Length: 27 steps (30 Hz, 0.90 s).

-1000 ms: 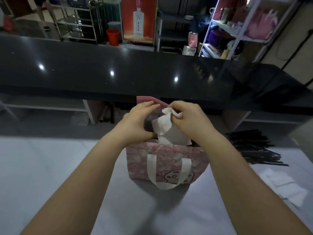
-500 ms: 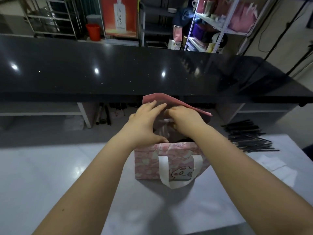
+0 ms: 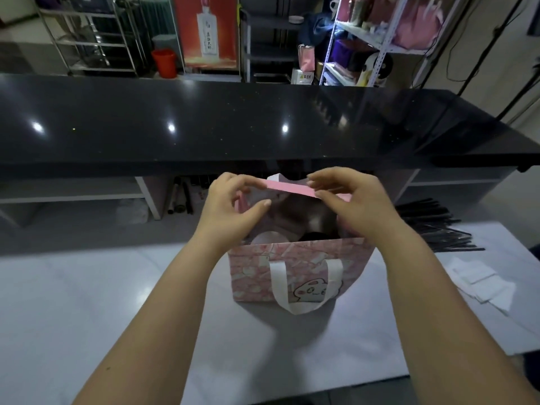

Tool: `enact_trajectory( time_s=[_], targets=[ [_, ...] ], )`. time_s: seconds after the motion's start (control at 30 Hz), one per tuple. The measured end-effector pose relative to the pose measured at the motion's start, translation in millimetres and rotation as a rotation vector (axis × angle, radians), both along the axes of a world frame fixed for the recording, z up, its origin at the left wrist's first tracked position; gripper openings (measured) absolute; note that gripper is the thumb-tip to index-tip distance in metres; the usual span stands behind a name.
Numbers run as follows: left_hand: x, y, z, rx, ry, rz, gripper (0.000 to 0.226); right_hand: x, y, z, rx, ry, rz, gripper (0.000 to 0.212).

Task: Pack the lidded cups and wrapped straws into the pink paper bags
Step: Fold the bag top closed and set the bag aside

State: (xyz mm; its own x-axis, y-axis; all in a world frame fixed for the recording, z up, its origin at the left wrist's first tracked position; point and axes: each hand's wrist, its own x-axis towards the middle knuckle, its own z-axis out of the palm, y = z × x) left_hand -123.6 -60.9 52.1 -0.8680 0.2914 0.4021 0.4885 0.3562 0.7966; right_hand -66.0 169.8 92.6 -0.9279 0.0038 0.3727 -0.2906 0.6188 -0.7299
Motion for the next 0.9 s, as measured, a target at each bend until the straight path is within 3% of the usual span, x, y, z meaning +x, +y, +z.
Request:
enact_trajectory(
  time_s=[0.1,0.2,0.3,0.4,0.53,0.63,0.77,0.9],
  targets=[
    [11,-7,-6,0.247,-0.124,-0.004,0.027,23,22,-10,-0.145,0.084,-0.121,0.034],
    [24,-15,-11,0.287,-0.205,-0.02,0.026,39,51,-23,-0.252,0.065,-0.217,0.026],
    [38,-17,-14,0.242,-0.218,-0.005,0.029,44,64,-39,-0.341,-0.06,-0.263,0.016],
    [48,-15,-13,0.131,-0.103,0.069,0.032,41,66,-48,-0.417,-0.156,-0.21,0.015],
    [56,5,1,-0.041,0.072,0.062,0.036,34,74,-44,-0.229,-0.218,-0.175,0.018],
    [58,21,5,-0.122,0.108,0.075,0.039,37,79,-37,-0.23,-0.263,-0.098,0.004],
    [58,3,-3,-0.017,0.019,0.216,0.053,51,85,-52,-0.411,-0.387,0.113,0.029],
    [63,-21,-24,0.2,-0.285,0.216,0.064,60,81,-87,-0.685,-0.389,0.176,0.045]
  ],
)
